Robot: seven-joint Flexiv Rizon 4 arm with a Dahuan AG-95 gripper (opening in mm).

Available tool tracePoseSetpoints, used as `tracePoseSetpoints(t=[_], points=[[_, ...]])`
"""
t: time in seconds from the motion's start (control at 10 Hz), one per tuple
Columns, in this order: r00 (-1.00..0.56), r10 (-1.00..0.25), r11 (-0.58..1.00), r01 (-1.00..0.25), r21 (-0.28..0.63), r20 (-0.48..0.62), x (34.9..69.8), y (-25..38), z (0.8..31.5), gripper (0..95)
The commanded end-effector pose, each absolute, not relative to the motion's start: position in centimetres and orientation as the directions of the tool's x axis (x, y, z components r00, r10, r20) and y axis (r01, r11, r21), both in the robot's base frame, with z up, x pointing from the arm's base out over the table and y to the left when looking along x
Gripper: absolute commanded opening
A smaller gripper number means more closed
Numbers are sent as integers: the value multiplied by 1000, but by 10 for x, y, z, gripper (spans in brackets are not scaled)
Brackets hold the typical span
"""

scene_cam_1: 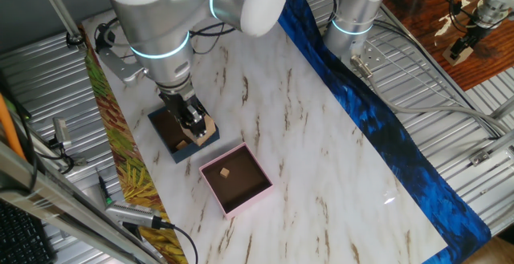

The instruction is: Move an object from one box to another

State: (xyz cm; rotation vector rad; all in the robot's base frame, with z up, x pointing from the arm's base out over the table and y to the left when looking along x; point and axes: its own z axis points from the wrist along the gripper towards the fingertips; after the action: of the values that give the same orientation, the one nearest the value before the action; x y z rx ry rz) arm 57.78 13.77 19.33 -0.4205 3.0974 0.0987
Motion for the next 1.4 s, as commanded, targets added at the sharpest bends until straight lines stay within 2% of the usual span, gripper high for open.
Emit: tracePoseSetpoints(t=[0.1,0.3,0.6,1.0,1.4], points=[[-970,-240,969,-241,54,-23,578,143,192,0],[-971,-237,970,-238,48,-20,578,143,192,0],[-947,-321,945,-322,53,-23,578,143,192,0],[-936,-350,935,-352,50,-46,578,152,194,0],[-965,-259,964,-261,57,-39,560,206,200,0]])
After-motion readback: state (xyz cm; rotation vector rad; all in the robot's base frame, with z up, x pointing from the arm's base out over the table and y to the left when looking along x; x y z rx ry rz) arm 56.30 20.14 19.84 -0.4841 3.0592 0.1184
